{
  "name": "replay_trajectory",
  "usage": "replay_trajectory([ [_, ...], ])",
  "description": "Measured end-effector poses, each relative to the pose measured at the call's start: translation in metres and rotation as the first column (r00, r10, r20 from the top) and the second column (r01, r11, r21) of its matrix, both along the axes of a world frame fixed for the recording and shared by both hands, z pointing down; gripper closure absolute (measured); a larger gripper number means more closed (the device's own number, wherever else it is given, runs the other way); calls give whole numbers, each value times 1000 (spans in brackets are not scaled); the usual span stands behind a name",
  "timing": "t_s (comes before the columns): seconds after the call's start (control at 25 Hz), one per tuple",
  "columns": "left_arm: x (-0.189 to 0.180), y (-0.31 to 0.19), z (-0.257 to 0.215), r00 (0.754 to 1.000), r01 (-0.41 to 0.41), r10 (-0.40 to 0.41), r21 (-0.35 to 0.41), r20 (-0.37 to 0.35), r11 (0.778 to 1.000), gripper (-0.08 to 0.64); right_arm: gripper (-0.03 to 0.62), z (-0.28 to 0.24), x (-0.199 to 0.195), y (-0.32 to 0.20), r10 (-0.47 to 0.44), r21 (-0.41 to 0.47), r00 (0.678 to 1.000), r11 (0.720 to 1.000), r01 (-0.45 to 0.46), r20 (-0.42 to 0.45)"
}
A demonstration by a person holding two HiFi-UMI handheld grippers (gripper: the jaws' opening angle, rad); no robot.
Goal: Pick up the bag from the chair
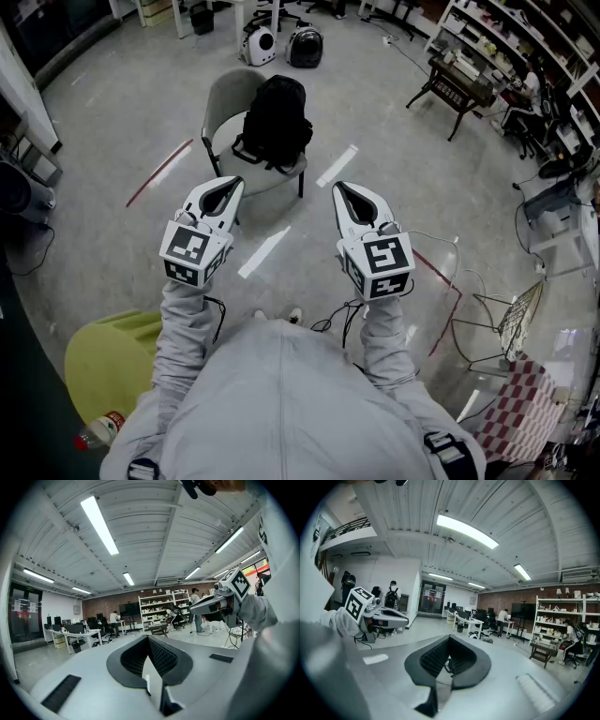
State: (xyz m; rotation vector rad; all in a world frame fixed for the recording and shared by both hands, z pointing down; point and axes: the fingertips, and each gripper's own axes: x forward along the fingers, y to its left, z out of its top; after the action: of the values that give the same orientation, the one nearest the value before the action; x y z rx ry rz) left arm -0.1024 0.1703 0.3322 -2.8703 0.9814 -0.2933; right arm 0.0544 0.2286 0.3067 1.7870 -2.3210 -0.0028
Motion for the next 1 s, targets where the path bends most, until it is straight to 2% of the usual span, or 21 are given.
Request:
replay_trajectory([
  [0.32,8,-7,2,1000,-8,8,-7,1,1000,554,581,5,13,-7,19,-5,1000,1000,-19,8],
  [0.48,16,-11,5,1000,-3,3,-13,0,1000,554,581,3,26,-11,21,20,999,1000,-22,44],
  [0.68,21,-15,14,999,36,-36,-40,7,999,554,581,13,45,-19,27,-5,999,1000,-27,44],
  [0.88,24,-20,27,997,72,-71,-66,12,995,554,581,27,50,-27,-18,-42,1000,999,18,11],
  [1.0,30,-28,32,997,75,-74,-78,18,994,555,583,30,53,-35,-32,-45,999,998,33,23],
])
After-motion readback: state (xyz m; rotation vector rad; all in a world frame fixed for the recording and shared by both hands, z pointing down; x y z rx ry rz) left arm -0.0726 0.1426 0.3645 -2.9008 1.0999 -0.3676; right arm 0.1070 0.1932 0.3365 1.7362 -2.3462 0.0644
